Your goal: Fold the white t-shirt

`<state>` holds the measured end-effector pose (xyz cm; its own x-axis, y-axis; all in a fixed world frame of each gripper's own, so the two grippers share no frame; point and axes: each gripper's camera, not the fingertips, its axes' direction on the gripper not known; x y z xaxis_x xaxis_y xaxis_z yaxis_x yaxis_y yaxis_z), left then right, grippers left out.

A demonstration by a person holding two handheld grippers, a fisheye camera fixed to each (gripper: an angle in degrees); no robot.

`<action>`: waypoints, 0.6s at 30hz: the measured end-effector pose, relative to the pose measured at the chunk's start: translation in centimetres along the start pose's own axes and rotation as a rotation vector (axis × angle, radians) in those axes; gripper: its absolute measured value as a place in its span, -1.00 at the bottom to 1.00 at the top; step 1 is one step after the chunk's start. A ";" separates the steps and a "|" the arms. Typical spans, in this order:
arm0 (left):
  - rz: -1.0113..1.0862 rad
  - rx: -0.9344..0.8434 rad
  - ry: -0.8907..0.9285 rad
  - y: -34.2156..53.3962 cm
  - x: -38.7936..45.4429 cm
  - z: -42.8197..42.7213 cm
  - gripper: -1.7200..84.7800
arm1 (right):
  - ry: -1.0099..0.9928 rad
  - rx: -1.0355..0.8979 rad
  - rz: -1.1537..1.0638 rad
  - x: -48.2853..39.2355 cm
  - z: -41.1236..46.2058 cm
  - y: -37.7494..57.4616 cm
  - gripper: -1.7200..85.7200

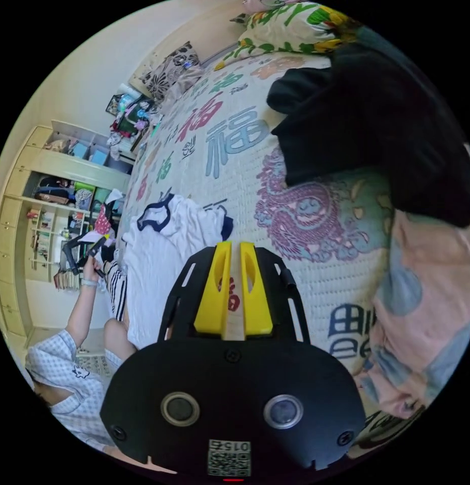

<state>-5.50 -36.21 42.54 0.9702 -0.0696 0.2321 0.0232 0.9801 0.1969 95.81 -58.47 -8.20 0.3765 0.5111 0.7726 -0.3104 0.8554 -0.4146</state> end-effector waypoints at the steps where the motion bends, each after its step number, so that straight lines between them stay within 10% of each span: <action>1: 0.023 0.018 0.025 -0.3 1.1 -0.1 -0.78 | 0.005 -0.032 -0.018 -0.5 0.7 -0.7 -0.85; 18: 0.448 -0.117 0.605 -4.6 38.9 12.4 -0.78 | 0.264 0.001 -0.226 -6.3 -0.3 0.8 -0.83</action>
<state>29.09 -45.71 62.52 0.8550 0.4205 -0.3036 -0.4114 0.9063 0.0968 93.49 -60.94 -13.55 0.6483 0.3127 0.6942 -0.1940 0.9495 -0.2465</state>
